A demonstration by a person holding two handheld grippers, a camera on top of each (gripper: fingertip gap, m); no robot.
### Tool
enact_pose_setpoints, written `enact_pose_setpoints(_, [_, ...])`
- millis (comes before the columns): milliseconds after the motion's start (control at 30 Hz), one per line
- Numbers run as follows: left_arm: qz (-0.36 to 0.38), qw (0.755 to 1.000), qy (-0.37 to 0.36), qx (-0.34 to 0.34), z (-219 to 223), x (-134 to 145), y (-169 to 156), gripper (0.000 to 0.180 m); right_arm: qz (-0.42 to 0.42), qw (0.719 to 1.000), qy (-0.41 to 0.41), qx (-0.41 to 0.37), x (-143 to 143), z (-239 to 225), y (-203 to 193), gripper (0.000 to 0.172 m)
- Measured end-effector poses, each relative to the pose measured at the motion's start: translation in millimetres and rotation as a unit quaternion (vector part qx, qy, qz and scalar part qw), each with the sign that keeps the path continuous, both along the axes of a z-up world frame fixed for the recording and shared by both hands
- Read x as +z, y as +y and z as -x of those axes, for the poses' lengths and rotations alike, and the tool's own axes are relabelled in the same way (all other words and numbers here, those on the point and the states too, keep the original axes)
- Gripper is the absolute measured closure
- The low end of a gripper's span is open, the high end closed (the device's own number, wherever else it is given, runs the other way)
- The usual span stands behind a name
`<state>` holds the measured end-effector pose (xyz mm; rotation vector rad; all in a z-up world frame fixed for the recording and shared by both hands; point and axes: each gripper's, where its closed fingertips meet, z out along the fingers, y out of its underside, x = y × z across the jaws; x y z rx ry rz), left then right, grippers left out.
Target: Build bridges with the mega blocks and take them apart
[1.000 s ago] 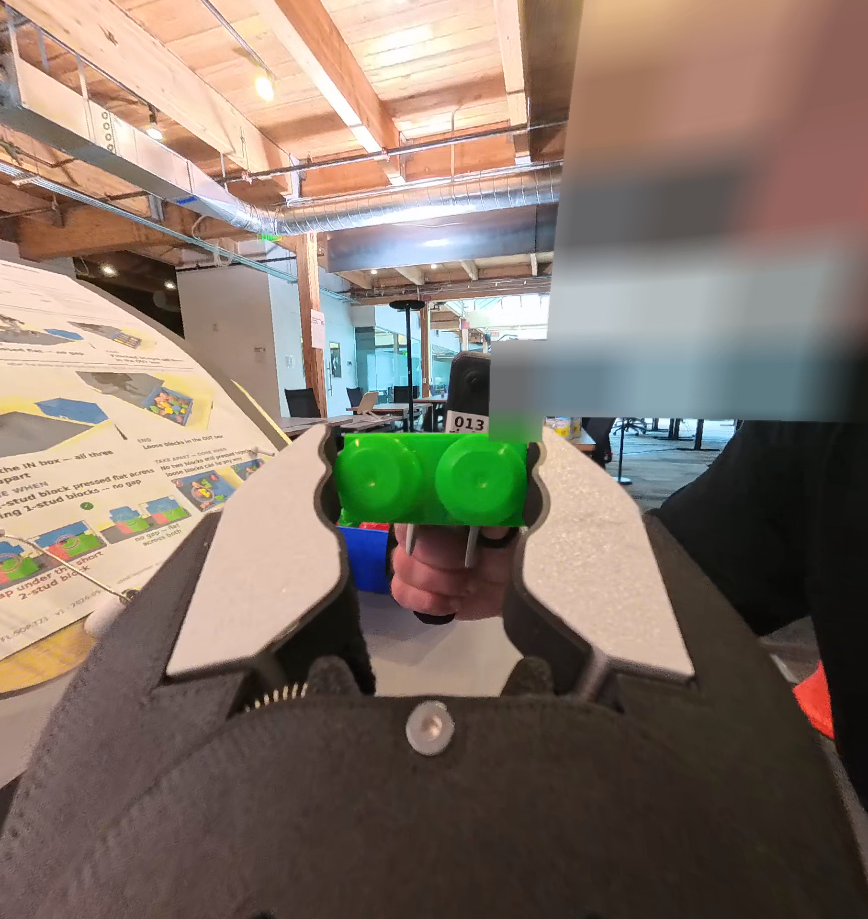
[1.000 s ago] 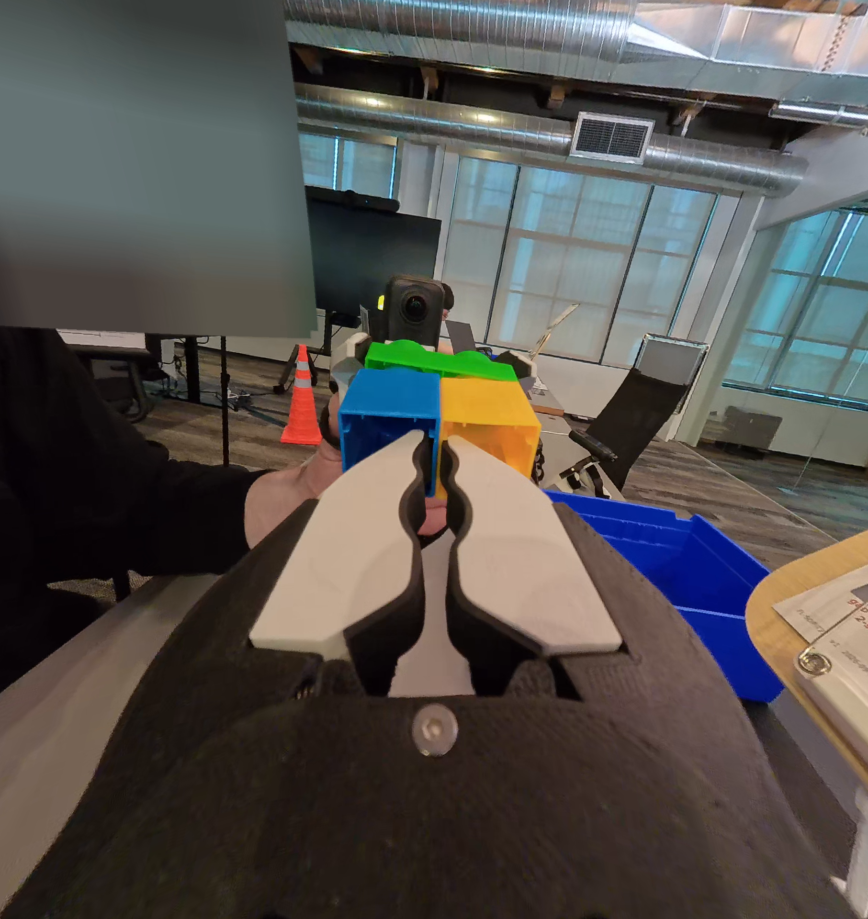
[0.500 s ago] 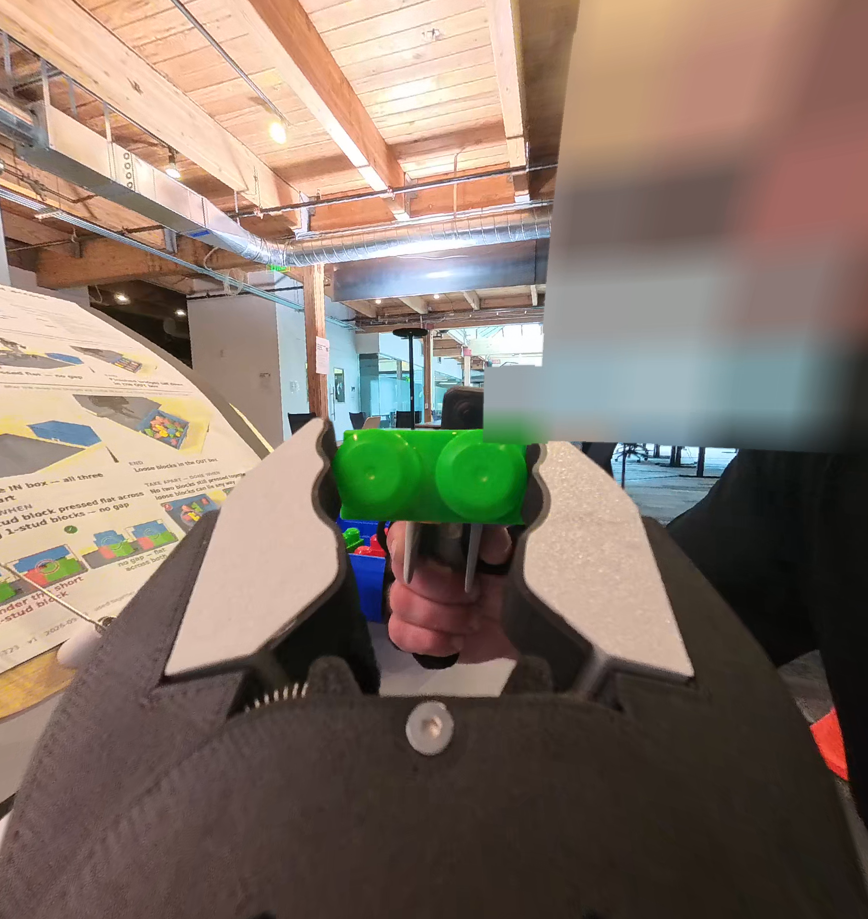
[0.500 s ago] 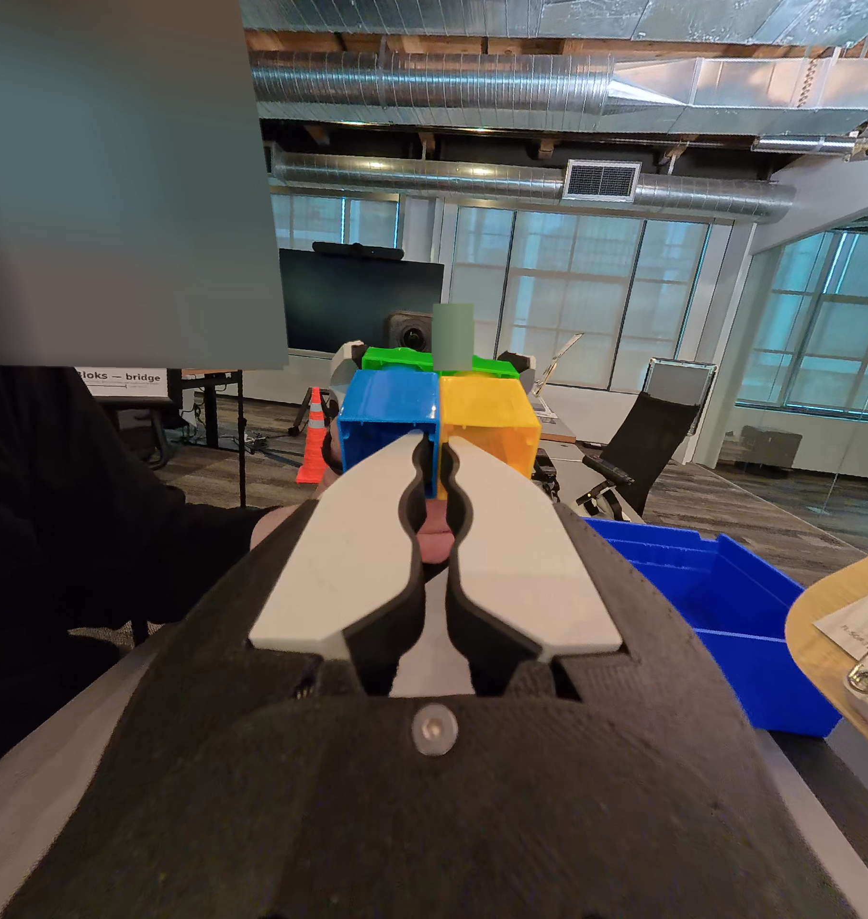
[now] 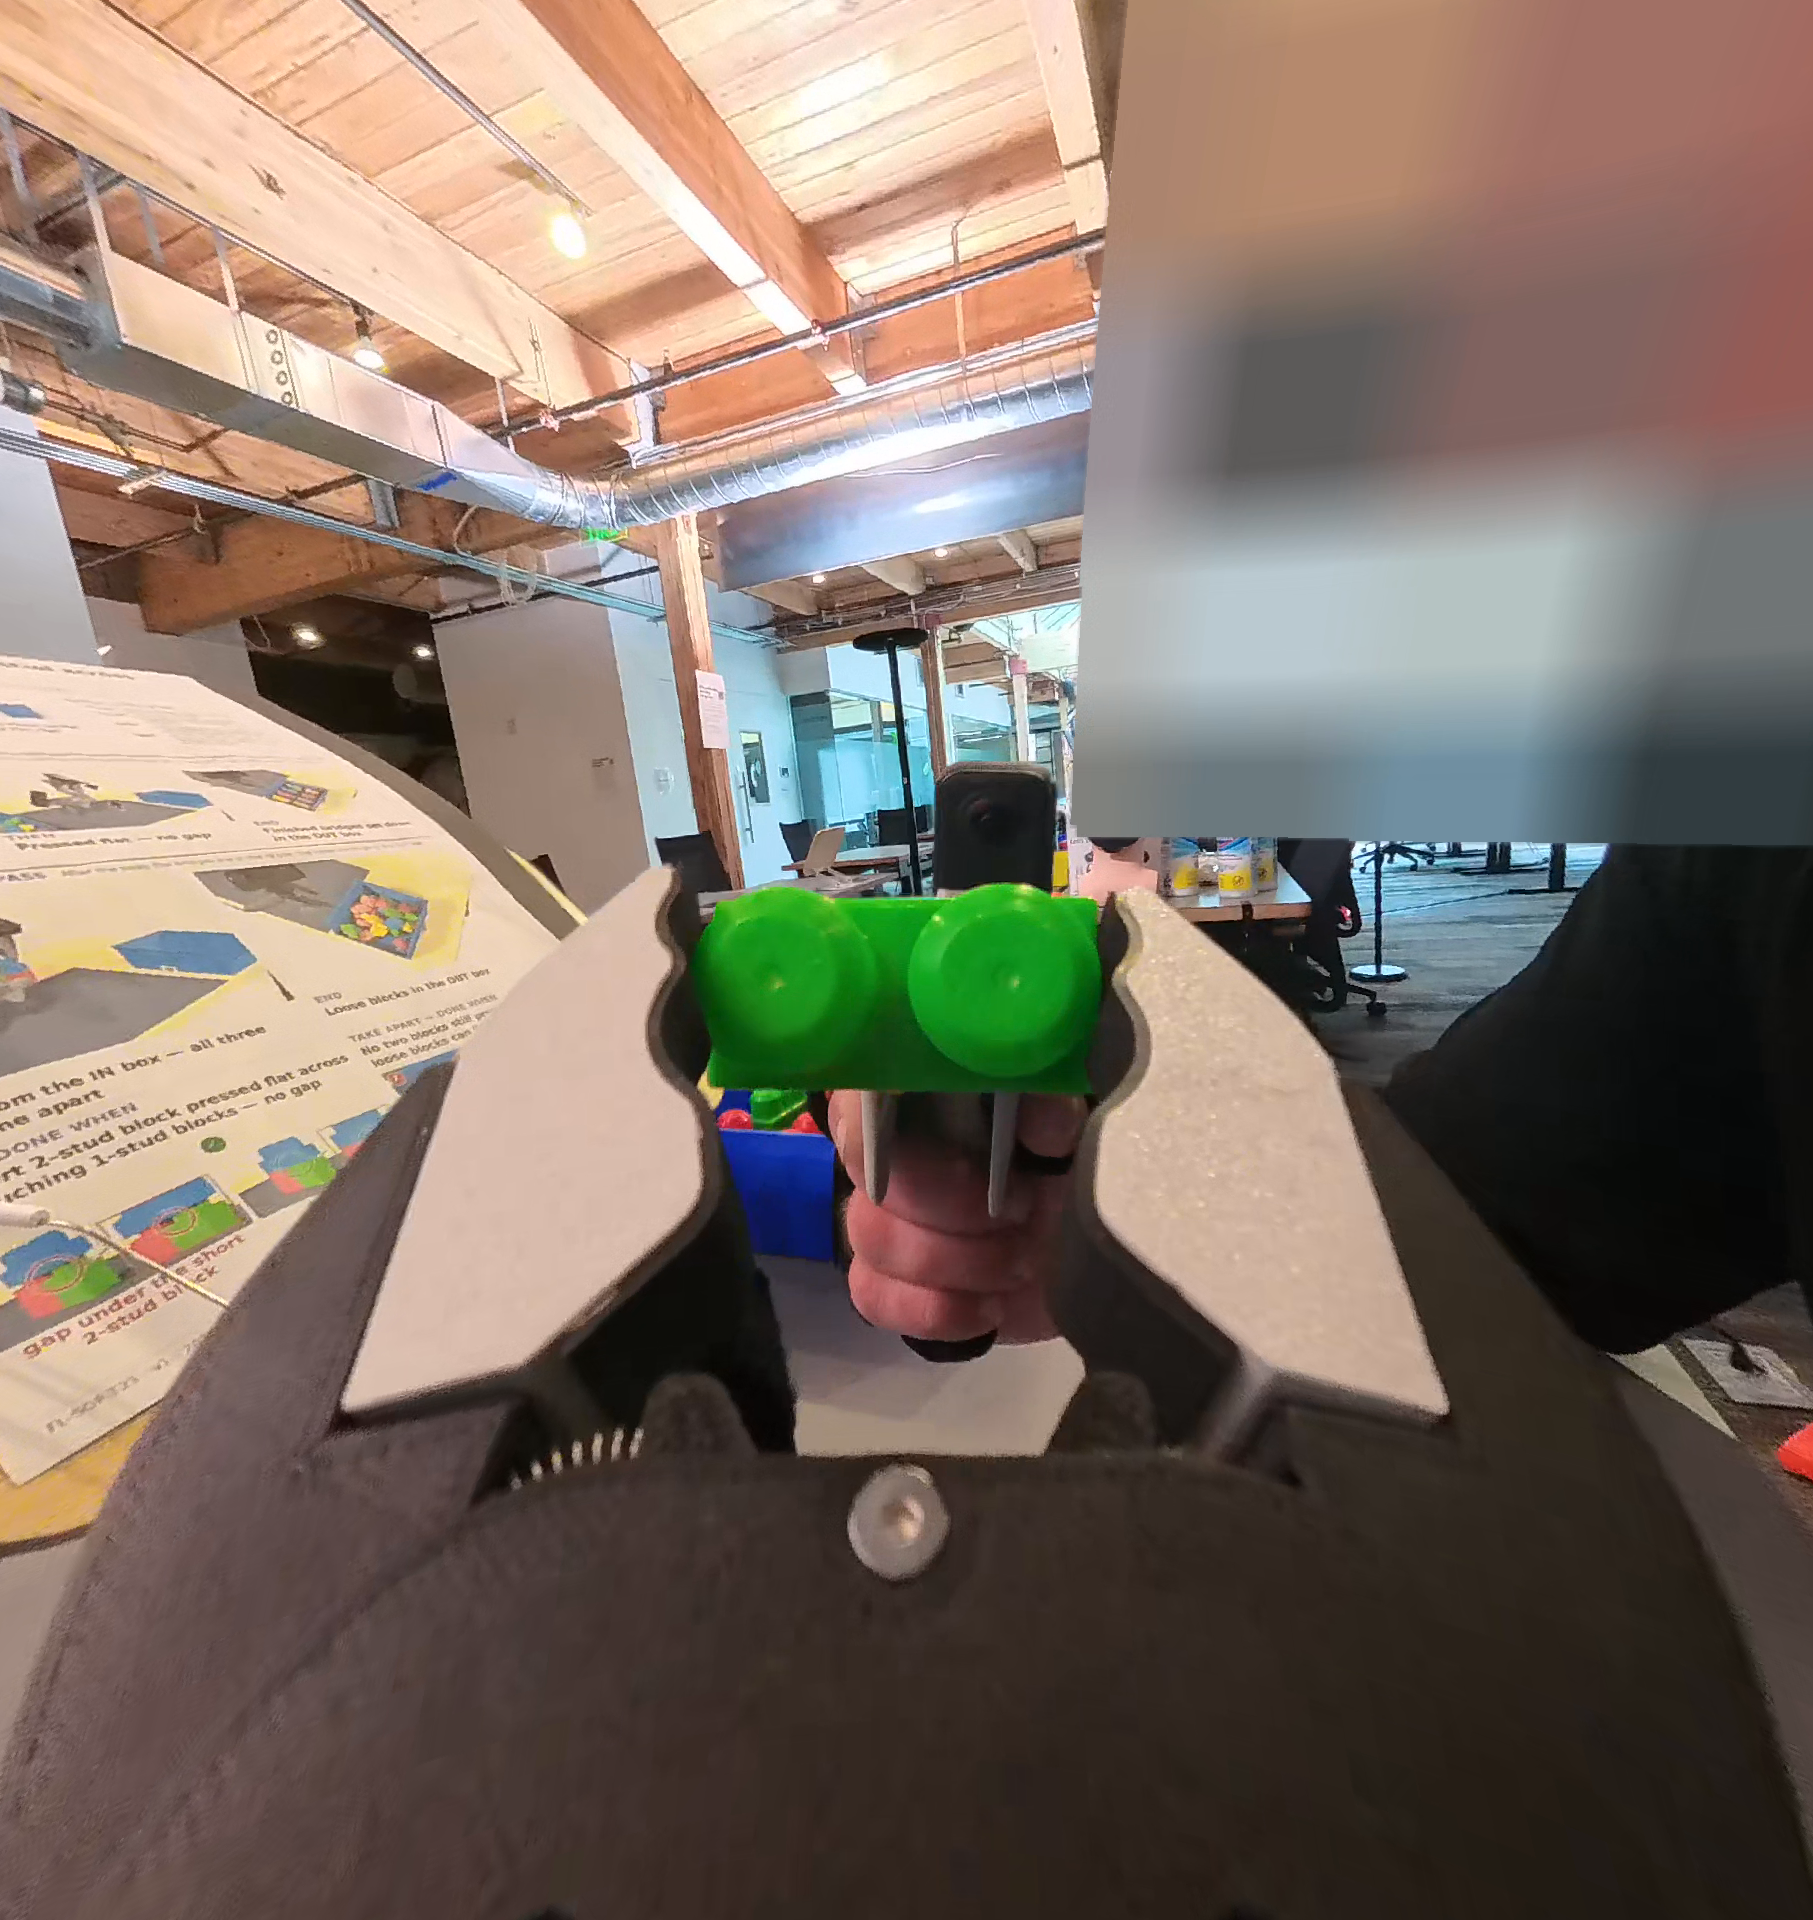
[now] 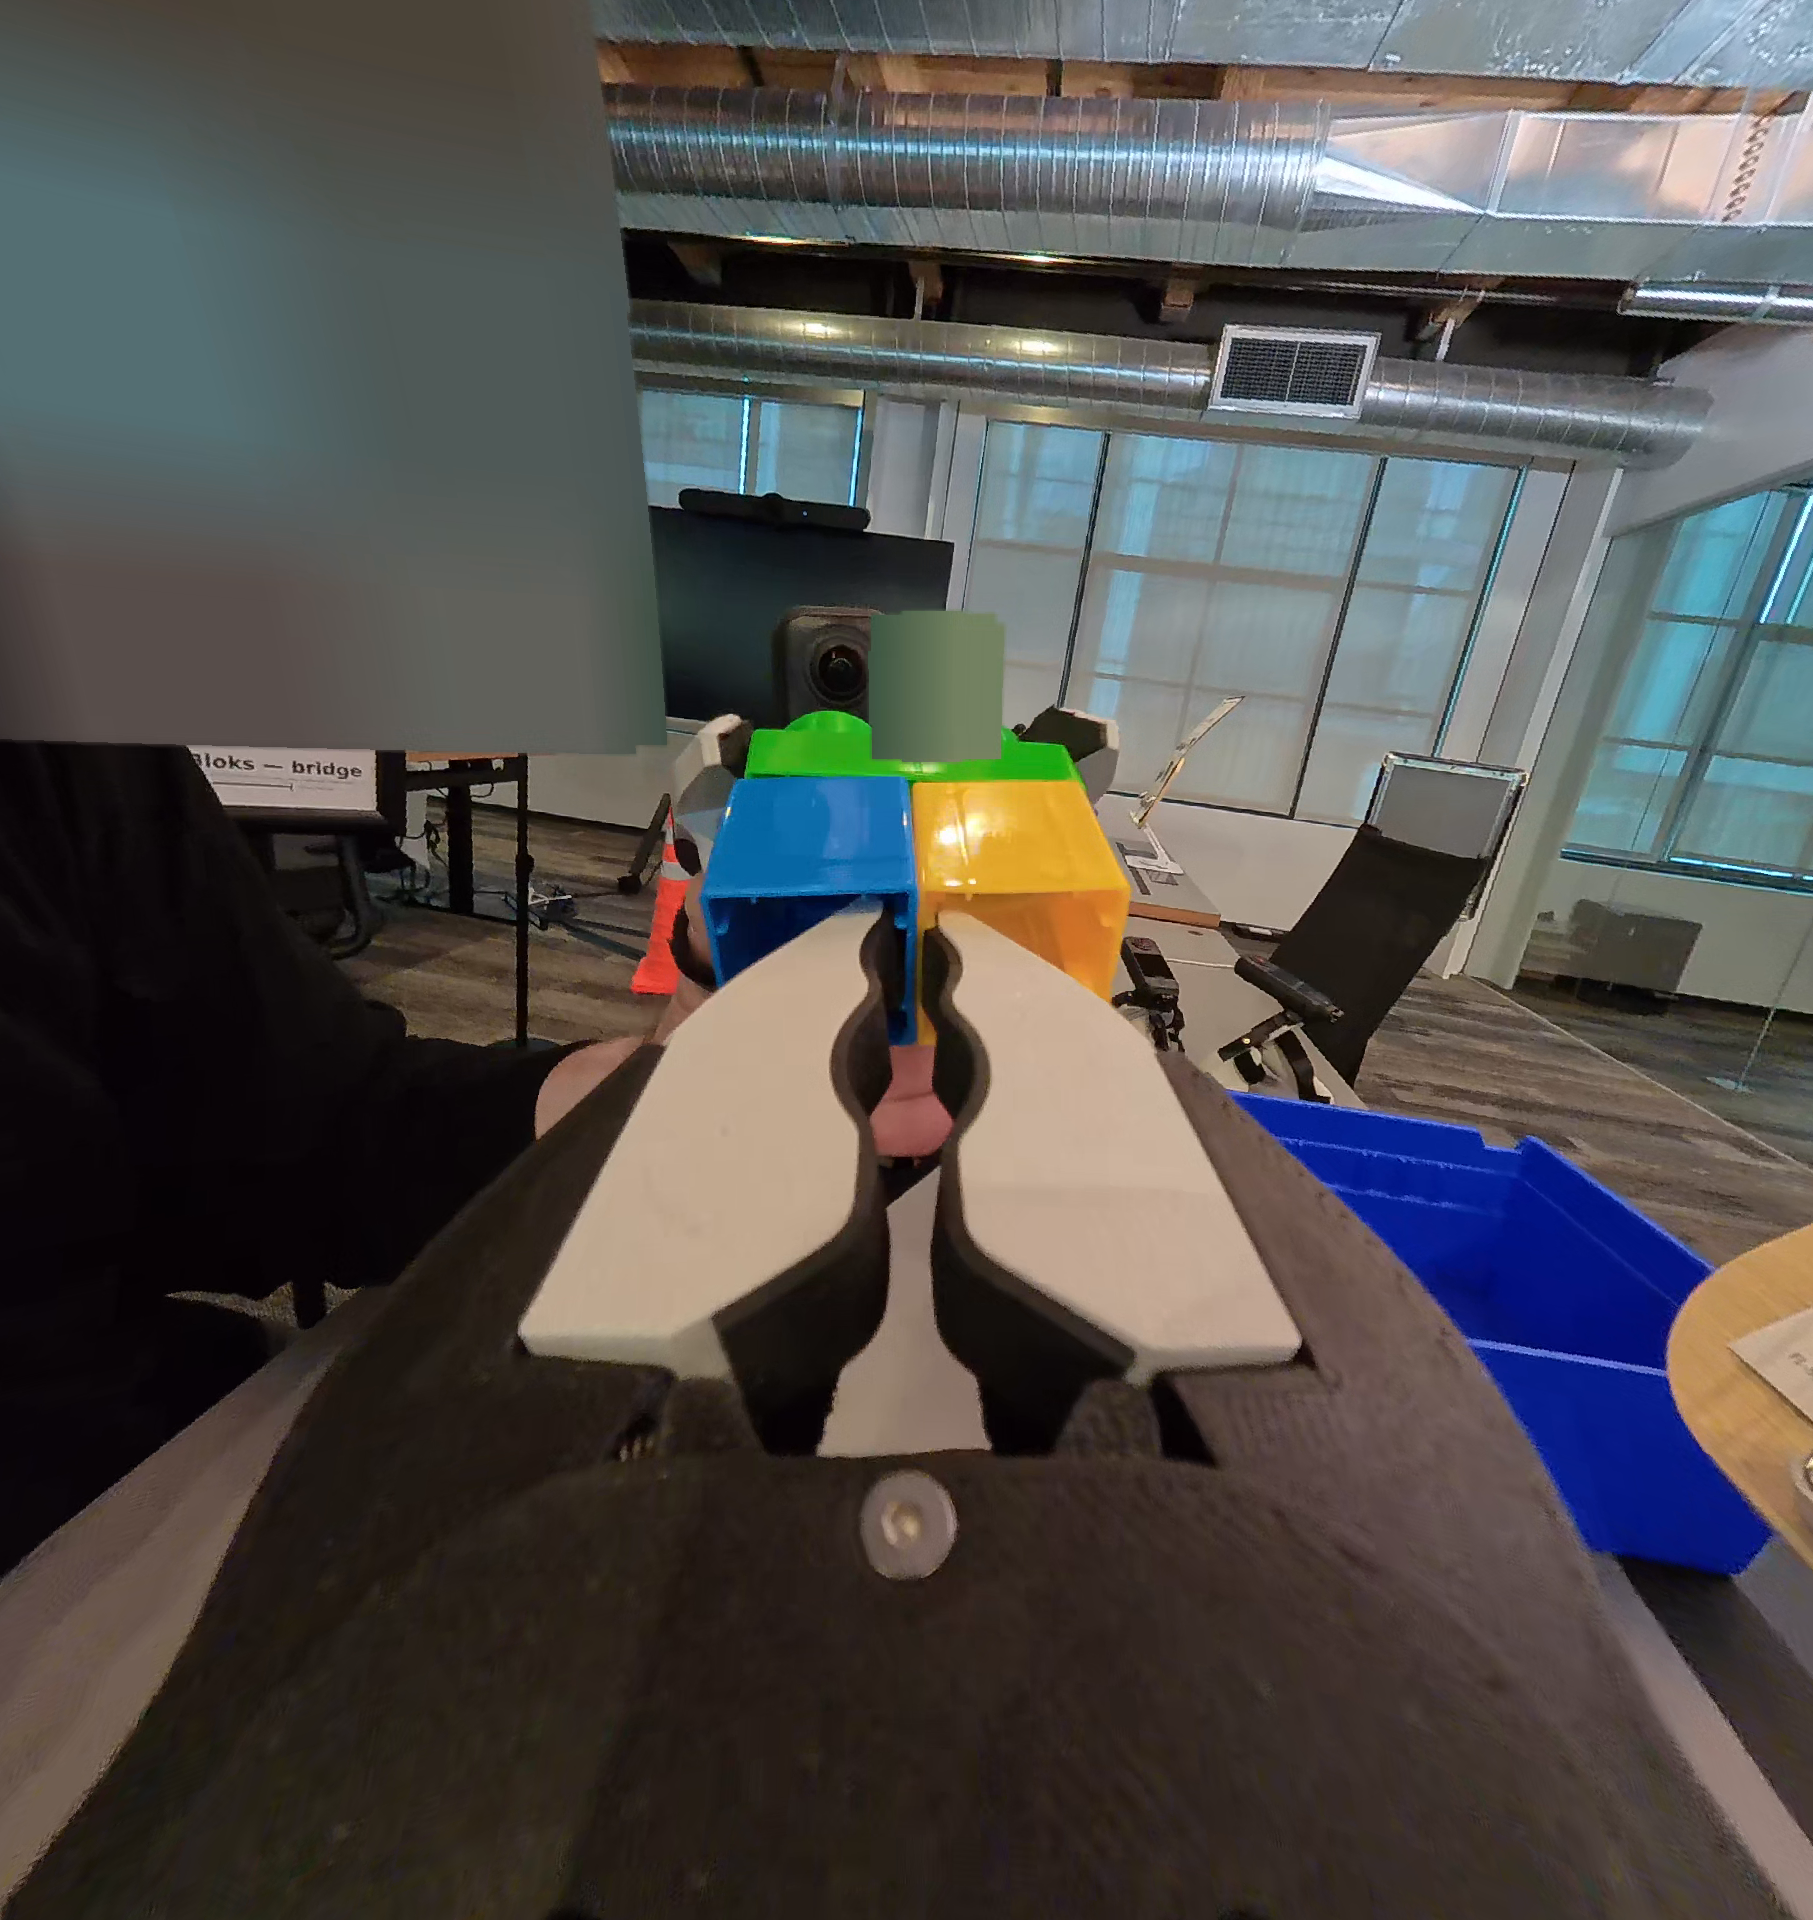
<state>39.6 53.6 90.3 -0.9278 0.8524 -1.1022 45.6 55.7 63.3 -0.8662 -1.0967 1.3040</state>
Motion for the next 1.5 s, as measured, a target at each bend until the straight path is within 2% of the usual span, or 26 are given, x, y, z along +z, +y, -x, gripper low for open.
enact_pose_setpoints(267, [-0.001,1.000,0.015,-0.018,1,-3,-2,0.108,-0.043,0.999,-0.028,-0.016,0,1,-3,0.169])
enact_pose_setpoints(433, [0.010,0.998,0.056,-0.019,1,-12,7,0.108,-0.059,0.997,-0.040,-0.040,-5,0,5,0.168])
enact_pose_setpoints(667, [0.068,0.995,0.028,-0.060,5,-10,10,0.108,-0.126,0.986,-0.056,-0.097,-3,-2,5,0.169])
enact_pose_setpoints(800, [0.193,0.973,-0.009,-0.124,19,-9,18,0.114,-0.193,0.966,-0.090,-0.149,-6,-7,13,0.169])
enact_pose_setpoints(833, [0.207,0.970,-0.010,-0.129,21,-12,20,0.123,-0.217,0.957,-0.103,-0.159,-7,-8,13,0.169])
enact_pose_setpoints(867, [0.212,0.967,-0.006,-0.140,21,-15,19,0.129,-0.240,0.950,-0.113,-0.163,-7,-8,10,0.169])
enact_pose_setpoints(1000, [0.235,0.960,0.012,-0.152,10,-24,18,0.127,-0.321,0.914,-0.157,-0.192,-13,-9,8,0.169])
enact_pose_setpoints(1200, [0.266,0.947,0.032,-0.174,-2,-41,17,0.138,-0.357,0.898,-0.174,-0.191,-22,-7,7,0.169])
enact_pose_setpoints(1500, [0.254,0.953,0.046,-0.160,-6,-45,16,0.143,-0.382,0.882,-0.185,-0.203,-22,-11,10,0.167])
